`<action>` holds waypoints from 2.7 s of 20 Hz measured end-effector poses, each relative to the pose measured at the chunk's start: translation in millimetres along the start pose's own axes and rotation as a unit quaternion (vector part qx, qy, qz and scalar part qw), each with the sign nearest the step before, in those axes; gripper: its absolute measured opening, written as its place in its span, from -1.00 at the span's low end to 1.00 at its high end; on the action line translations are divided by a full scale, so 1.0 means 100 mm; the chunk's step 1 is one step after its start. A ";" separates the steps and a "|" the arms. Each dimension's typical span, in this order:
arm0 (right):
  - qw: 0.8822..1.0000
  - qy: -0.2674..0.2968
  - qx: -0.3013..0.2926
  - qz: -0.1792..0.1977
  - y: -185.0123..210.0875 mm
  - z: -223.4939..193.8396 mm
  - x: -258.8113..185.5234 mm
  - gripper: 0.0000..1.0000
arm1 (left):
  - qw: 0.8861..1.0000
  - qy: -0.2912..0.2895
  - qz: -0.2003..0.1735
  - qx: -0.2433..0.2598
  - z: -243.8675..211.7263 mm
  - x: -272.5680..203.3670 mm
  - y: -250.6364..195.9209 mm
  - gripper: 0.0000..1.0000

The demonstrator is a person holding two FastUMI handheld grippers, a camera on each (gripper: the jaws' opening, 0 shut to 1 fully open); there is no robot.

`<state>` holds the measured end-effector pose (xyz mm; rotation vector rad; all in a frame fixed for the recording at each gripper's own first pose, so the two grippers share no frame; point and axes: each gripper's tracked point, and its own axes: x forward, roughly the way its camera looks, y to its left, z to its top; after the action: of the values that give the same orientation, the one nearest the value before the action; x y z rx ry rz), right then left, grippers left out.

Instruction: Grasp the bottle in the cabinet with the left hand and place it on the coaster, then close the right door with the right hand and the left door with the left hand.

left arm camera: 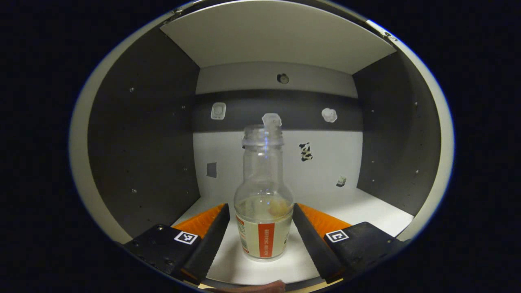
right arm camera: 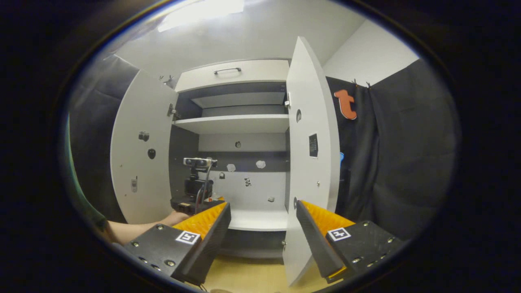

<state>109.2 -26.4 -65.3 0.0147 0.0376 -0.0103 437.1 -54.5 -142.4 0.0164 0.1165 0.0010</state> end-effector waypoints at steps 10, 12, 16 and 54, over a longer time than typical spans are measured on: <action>1.000 0.013 0.015 -0.011 0.01 -0.07 -0.48 0.96 | 0.999 -0.008 -0.022 -0.035 0.23 -0.74 0.06 0.60; 1.000 0.012 0.020 -0.006 0.05 -0.07 -0.62 0.97 | 0.999 -0.011 -0.031 -0.022 0.25 -1.03 0.05 0.60; 0.999 0.009 0.037 0.004 0.12 -0.06 -0.96 0.96 | 0.999 -0.009 -0.046 -0.019 0.19 -1.71 0.03 0.60; 0.993 0.111 0.043 -0.002 -0.08 -1.05 -1.28 0.96 | 0.961 0.070 -0.265 0.036 -3.24 -3.71 -1.41 0.62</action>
<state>-22.9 -31.1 -165.2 0.1023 0.2605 -0.0138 30.9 -190.9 -423.1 0.0577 0.2608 -0.5392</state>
